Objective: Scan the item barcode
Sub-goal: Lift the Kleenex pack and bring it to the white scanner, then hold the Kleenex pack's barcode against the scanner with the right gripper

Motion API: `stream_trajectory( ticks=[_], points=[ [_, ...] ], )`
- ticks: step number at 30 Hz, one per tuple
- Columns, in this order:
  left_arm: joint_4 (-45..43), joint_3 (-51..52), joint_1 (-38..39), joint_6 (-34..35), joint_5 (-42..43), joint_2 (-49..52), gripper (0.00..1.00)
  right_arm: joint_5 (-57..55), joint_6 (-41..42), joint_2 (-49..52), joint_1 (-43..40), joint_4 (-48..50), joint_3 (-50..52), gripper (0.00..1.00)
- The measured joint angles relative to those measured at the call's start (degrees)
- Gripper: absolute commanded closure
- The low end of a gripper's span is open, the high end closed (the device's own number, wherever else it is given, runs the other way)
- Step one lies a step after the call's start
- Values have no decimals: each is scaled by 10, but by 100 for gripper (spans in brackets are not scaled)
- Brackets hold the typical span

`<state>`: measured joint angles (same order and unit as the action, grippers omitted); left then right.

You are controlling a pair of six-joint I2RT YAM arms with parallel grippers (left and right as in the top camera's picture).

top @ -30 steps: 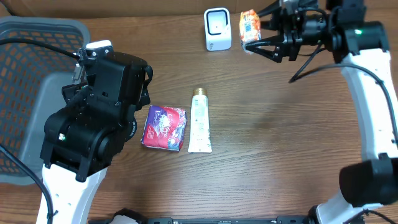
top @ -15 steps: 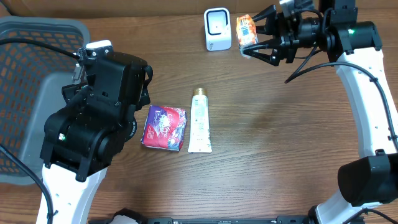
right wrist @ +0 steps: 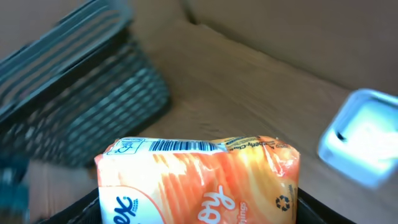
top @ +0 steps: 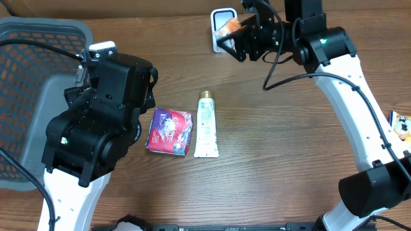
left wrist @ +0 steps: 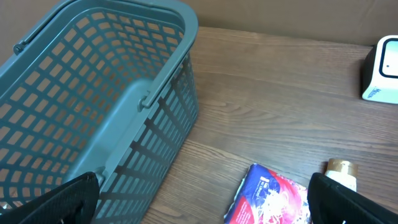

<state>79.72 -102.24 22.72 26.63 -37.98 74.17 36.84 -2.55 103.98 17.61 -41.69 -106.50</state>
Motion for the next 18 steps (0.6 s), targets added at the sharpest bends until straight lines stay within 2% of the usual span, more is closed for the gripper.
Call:
stream_trajectory(
  ticks=[9, 15, 18],
  points=[
    [0, 0, 0, 0, 0, 0, 0, -21, 261, 23, -4, 89, -1, 30],
    [0, 0, 0, 0, 0, 0, 0, 35, 443, 116, -7, 242, -2, 32],
    [1, 0, 0, 0, 0, 0, 0, 69, 572, 169, -14, 358, 1, 33]
  ],
)
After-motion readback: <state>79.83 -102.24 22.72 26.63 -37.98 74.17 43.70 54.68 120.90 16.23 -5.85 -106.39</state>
